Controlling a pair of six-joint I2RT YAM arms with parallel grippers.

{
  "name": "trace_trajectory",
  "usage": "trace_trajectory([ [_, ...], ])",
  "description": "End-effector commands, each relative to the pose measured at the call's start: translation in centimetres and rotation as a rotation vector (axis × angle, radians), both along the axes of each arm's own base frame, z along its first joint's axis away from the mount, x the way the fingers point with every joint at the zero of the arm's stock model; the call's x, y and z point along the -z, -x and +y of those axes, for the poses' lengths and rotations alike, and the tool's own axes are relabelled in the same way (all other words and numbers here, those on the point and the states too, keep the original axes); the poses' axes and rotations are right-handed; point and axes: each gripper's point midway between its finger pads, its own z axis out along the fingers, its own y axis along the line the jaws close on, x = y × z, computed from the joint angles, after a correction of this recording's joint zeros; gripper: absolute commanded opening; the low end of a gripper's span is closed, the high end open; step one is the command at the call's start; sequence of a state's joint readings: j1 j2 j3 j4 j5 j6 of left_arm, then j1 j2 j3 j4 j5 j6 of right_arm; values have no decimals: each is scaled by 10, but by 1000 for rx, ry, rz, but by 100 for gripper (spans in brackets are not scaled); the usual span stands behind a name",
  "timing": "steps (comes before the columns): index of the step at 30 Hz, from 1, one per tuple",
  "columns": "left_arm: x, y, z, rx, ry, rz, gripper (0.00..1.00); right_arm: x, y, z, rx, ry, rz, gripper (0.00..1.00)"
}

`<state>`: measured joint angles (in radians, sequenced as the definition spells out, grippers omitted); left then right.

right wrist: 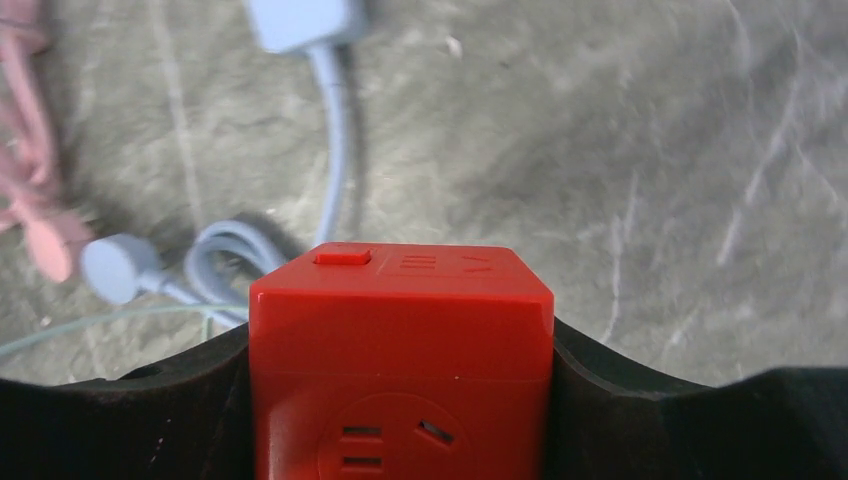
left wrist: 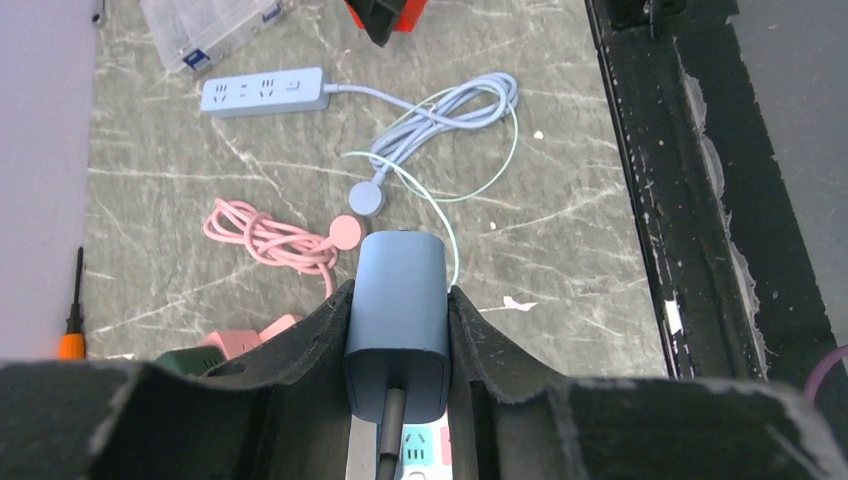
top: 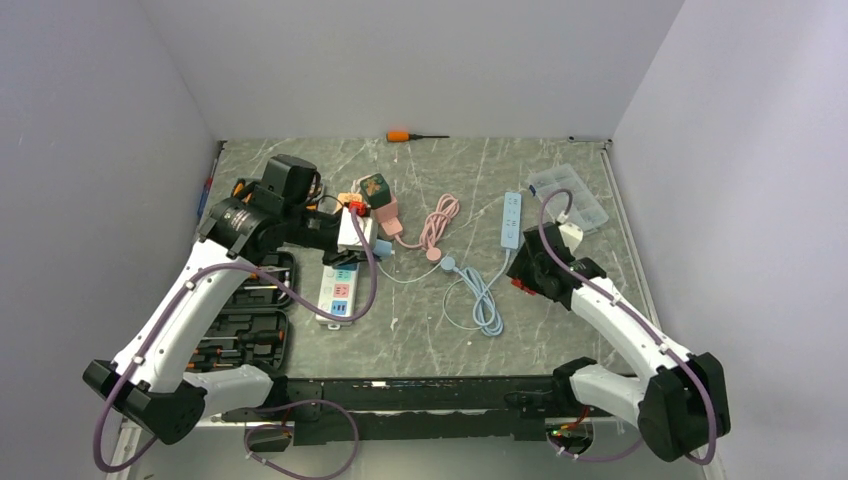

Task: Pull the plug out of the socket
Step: Place the socket at the center of the board.

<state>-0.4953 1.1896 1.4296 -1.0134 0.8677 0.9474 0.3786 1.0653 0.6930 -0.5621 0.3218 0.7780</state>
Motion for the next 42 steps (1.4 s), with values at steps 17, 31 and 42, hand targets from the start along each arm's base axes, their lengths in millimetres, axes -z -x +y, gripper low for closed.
trace_trajectory([
  [17, -53, 41, -23, 105, 128, -53, 0, 61, 27, -30, 222, 11, 205, 89],
  [31, -65, 38, -29, 97, 161, -23, 0, -100, 27, 102, -568, 117, -508, 98],
  [42, -69, 39, -27, 95, 156, -38, 0, -63, 14, 130, -678, 302, -574, 94],
])
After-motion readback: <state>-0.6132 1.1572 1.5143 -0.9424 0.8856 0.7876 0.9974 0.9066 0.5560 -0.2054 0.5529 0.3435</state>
